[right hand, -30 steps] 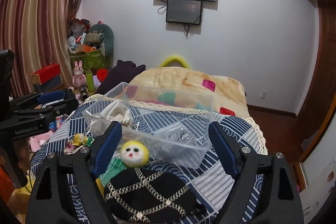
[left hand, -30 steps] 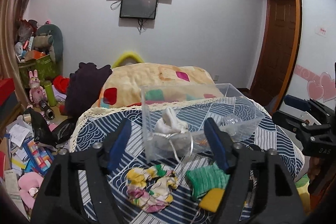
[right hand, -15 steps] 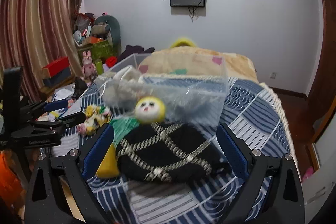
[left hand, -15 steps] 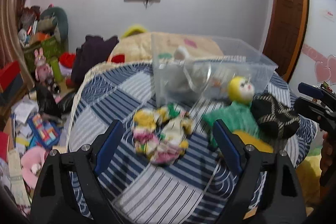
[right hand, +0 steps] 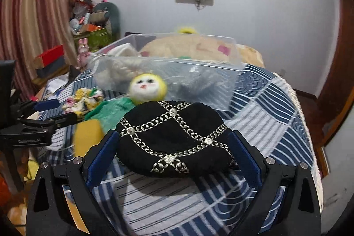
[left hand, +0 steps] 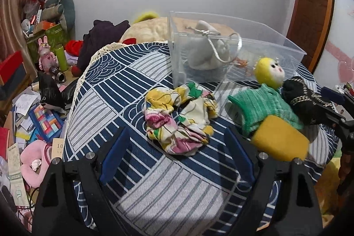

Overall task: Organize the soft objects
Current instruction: 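Grasp the black chain-trimmed hat with the right gripper while the left grasps the floral cloth, then lift the hat and floral cloth into the clear box and open both grippers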

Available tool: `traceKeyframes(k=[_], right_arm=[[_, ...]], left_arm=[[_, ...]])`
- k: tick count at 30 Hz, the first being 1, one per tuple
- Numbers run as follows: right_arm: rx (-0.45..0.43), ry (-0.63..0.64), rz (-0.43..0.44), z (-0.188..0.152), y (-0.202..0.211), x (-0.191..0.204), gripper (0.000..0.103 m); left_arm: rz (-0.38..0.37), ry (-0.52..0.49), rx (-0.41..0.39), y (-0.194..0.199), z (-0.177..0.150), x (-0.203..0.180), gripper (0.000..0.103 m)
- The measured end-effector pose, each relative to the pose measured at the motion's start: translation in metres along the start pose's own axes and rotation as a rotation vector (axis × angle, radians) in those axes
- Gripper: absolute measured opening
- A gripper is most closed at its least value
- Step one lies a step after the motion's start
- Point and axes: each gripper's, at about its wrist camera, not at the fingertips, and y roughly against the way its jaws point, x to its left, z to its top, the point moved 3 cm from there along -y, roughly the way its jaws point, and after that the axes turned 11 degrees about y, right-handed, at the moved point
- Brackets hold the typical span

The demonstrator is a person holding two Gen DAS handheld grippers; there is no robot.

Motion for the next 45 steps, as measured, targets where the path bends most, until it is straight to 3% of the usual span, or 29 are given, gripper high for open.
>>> traceKeyframes(k=[6, 9, 10, 13, 15, 17, 21, 28, 37, 45], right_arm=[[0.033, -0.108, -0.054, -0.011, -0.007, -0.029, 0.097], [0.046, -0.173, -0.057, -0.018, -0.009, -0.043, 0.096], [0.049, -0.186, -0.058, -0.019, -0.01, -0.045, 0.089], [0.067, -0.21, -0.067, -0.024, -0.011, -0.05, 0.07], [0.061, -0.222, -0.072, -0.025, -0.01, -0.051, 0.051], [0.057, -0.235, -0.061, -0.025, -0.007, -0.053, 0.037], [0.039, -0.259, -0.045, -0.025, -0.001, -0.055, 0.025], [-0.038, -0.235, -0.079, -0.011, 0.025, -0.054, 0.023], [-0.143, -0.209, -0.077, 0.02, 0.049, -0.055, 0.023], [-0.222, -0.158, -0.075, 0.061, 0.049, -0.048, 0.023]], left_arm=[[0.002, 0.053, 0.03, -0.015, 0.006, 0.01, 0.087], [-0.015, 0.074, 0.047, -0.021, 0.006, 0.013, 0.079], [-0.014, 0.074, 0.04, -0.021, 0.006, 0.012, 0.078], [-0.03, 0.058, 0.036, -0.022, 0.005, 0.007, 0.061], [-0.033, 0.036, 0.032, -0.021, 0.004, 0.003, 0.045], [-0.034, 0.015, 0.028, -0.018, 0.002, 0.0, 0.037], [-0.042, -0.002, 0.01, -0.009, -0.002, -0.004, 0.026], [-0.065, 0.006, -0.058, 0.021, 0.005, -0.005, 0.024], [-0.12, 0.002, -0.188, 0.061, 0.037, -0.016, 0.024], [-0.142, -0.048, -0.238, 0.065, 0.067, -0.038, 0.024]])
